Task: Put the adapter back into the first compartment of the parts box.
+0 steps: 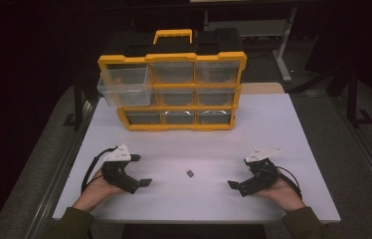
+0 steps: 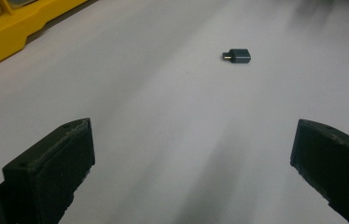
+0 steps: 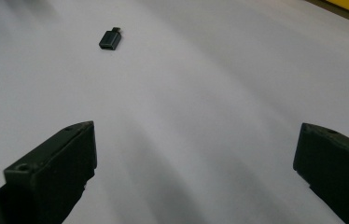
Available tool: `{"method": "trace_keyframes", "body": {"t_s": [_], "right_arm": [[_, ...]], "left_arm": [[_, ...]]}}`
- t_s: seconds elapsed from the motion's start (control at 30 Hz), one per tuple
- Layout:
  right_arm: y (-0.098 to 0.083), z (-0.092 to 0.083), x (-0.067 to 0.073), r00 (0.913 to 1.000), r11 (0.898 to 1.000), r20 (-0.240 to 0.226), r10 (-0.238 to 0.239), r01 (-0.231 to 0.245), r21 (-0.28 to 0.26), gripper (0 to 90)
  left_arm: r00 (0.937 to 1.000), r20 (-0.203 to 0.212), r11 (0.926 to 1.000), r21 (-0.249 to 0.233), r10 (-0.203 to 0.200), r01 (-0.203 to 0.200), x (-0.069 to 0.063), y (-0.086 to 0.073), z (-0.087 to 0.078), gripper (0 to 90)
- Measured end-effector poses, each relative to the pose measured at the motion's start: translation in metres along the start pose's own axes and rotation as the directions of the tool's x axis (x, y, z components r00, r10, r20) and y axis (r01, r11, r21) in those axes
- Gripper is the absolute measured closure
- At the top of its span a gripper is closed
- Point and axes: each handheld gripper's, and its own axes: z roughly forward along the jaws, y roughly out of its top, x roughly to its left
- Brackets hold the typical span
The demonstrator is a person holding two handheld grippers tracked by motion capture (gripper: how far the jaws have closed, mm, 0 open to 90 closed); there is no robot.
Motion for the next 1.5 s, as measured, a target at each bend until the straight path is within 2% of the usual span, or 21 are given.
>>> {"method": "trace_keyframes", "body": {"t_s": [0.2,0.4,0.63,0.83,1.2,1.5], "right_arm": [[0.002,0.0,-0.001,1.0,1.0,-0.005,-0.002,0.002,-0.007,0.0],[0.004,0.0,0.0,0.9998,1.0,-0.02,-0.009,0.009,0.0,0.0],[0.008,0.001,0.004,0.9997,1.0,-0.022,-0.014,0.013,-0.008,0.0],[0.012,0.003,0.006,0.9995,1.0,-0.02,-0.025,0.025,-0.003,0.0],[0.021,0.006,0.007,0.999,0.999,-0.025,-0.038,0.038,0.002,0.0],[0.026,0.009,0.007,0.9989,0.999,-0.031,-0.036,0.036,0.009,0.0]], "left_arm": [[1.0,0.001,0.9999,-0.01,-0.005,0.005,0.002,0.0,-0.001,0.0],[1.0,0.006,1.0,0.008,-0.002,0.002,0.002,-0.002,0.0,0.0],[0.9999,0.008,0.9999,0.005,0.01,-0.01,0.0,-0.002,-0.001,0.0],[1.0,0.009,1.0,0.008,0.003,-0.003,-0.001,-0.003,-0.001,0.0],[0.9999,0.01,0.9999,-0.015,-0.004,0.004,-0.002,-0.002,-0.003,0.0],[0.9999,0.01,0.9999,-0.013,-0.002,0.002,-0.002,-0.002,-0.003,0.0]]}}
